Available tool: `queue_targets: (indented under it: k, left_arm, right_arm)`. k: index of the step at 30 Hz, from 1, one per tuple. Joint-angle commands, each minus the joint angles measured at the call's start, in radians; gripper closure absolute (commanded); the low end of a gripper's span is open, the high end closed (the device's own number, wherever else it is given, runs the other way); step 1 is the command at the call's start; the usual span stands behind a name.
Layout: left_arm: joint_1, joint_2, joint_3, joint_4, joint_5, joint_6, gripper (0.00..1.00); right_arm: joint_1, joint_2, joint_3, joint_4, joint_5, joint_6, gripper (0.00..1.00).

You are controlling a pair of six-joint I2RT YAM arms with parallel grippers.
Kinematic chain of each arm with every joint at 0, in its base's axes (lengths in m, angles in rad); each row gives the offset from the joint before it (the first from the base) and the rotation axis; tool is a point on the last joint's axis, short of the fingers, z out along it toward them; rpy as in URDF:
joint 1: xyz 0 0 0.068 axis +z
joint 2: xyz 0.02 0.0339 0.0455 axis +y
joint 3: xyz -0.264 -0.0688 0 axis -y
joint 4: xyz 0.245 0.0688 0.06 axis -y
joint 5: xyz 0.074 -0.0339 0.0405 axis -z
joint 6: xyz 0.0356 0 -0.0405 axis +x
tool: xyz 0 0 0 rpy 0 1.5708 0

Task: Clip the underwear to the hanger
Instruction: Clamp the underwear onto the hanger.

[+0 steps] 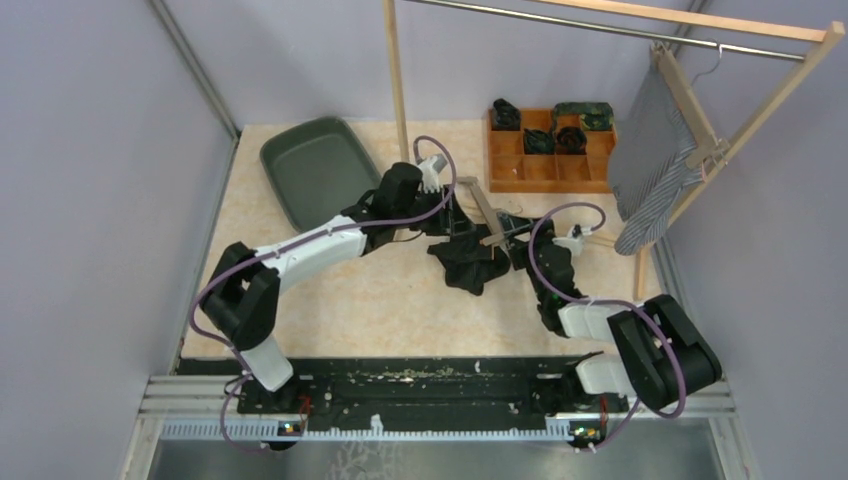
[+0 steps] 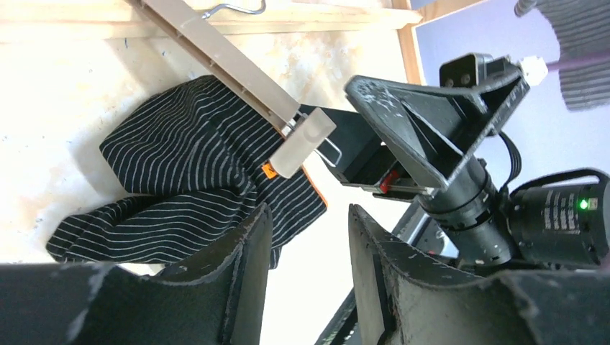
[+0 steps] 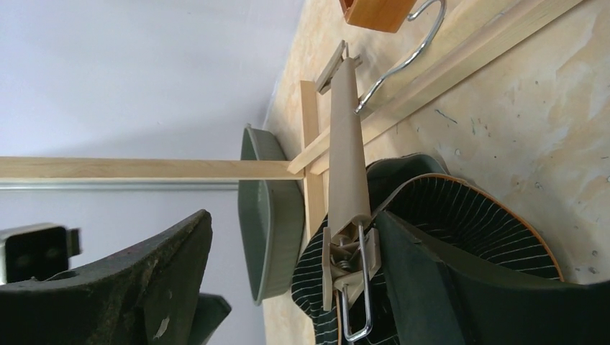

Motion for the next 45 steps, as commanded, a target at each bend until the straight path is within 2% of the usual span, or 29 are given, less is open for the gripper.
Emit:
queue_targets:
  k: [1, 10, 20, 32, 45]
  left_arm:
    - [-0.057, -0.063, -0.022, 0.008, -0.098, 0.146, 0.51]
    - [-0.174, -0.092, -0.011, -0.057, -0.284, 0.336, 0.48]
    - [-0.223, -0.061, 0.01, -0.129, -0.508, 0.462, 0.48]
    - [-0.303, -0.004, -0.005, -0.043, -0.569, 0.557, 0.48]
    - [-0.308, -0.026, -0.062, 0.024, -0.567, 0.611, 0.5]
  right_arm:
    - [0.009, 0.013, 0.044, 0.076, -0.019, 0.004, 0.18]
    - [0.008, -0.025, 0.118, 0.012, -0.048, -0.029, 0.17]
    - [0.008, -0.022, 0.144, -0.002, -0.066, -0.037, 0.17]
    - [0.008, 0.01, 0.161, 0.007, -0.079, -0.025, 0.17]
    - [0.006, 0.031, 0.167, 0.017, -0.097, -0.02, 0.17]
